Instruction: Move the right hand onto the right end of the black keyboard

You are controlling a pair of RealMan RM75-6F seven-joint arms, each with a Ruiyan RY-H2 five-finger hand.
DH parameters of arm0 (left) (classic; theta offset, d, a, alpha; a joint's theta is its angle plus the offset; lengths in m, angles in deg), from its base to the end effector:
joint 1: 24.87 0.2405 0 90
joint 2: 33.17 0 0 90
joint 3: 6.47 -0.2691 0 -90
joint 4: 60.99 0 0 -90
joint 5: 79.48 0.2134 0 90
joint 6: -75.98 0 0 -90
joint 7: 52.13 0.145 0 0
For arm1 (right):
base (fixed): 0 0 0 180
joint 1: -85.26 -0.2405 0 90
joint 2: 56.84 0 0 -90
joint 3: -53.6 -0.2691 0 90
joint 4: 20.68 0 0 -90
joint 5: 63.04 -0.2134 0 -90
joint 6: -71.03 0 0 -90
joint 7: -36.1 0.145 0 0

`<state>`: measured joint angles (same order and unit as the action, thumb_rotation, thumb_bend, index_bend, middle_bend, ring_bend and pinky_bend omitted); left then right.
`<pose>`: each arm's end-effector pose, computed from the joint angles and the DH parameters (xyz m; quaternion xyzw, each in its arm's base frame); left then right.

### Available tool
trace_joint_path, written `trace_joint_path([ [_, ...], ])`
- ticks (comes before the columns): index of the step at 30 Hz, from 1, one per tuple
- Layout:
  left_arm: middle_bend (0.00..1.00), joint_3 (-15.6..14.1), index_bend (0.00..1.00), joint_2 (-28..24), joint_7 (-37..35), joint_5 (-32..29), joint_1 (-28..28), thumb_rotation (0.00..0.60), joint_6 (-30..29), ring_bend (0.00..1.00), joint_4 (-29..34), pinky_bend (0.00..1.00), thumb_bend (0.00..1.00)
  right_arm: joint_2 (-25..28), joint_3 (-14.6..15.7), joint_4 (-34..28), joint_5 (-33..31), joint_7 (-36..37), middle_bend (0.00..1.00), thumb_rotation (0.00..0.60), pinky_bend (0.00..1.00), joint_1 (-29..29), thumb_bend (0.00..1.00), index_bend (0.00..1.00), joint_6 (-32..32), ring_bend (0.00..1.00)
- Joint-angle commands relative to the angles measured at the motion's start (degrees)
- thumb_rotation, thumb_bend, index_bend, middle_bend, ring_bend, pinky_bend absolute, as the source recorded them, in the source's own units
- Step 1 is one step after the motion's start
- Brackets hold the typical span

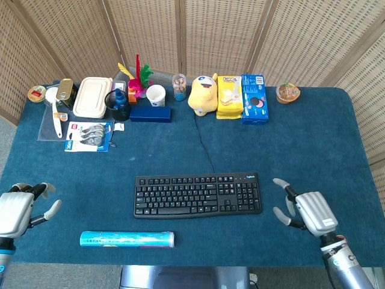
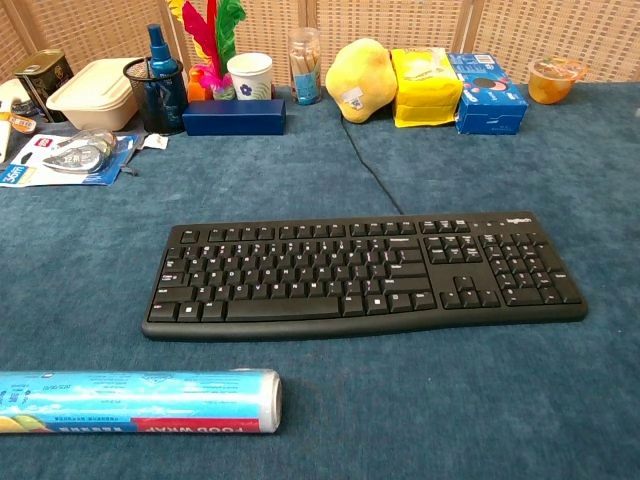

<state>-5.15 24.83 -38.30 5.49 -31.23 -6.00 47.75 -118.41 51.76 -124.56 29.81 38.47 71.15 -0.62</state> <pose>-0.2741 0.1796 0.1614 -0.6325 -0.3850 -0.3528 0.5720 -0.2487 -0.2124 0.1201 0.6806 -0.4261 0.4216 0.4212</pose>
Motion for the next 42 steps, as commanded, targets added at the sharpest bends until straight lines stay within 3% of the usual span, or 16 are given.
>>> trace_joint_path([
  [1,0.51,0.21,0.37,-0.21,0.22,-0.06,-0.43,0.000,0.45,0.50,0.55,0.30,0.22,1.32,1.10,-1.28,0.61,0.07,0.98,0.000,0.97,-3.61,0.40,0.23,5.91,1.00],
  [6,0.51,0.48,0.37,-0.30,1.21,-0.40,-1.06,0.000,1.11,0.50,1.28,0.30,0.21,0.68,1.19,-1.93,-0.06,-2.70,1.00,0.000,1.00,-6.12,0.44,0.28,9.96,1.00],
  [17,0.51,0.58,0.37,0.01,1.42,-1.51,-1.78,0.000,2.20,0.50,1.22,0.30,0.22,-1.57,1.64,-3.42,-7.05,-13.07,1.00,0.000,1.00,-10.07,0.44,0.28,18.40,1.00],
  [42,0.51,0.38,0.37,0.76,1.38,-2.36,-2.24,0.000,2.59,0.50,0.34,0.30,0.21,-7.56,0.35,-0.58,-20.00,-24.51,1.00,0.000,1.00,-15.83,0.44,0.28,22.95,1.00],
])
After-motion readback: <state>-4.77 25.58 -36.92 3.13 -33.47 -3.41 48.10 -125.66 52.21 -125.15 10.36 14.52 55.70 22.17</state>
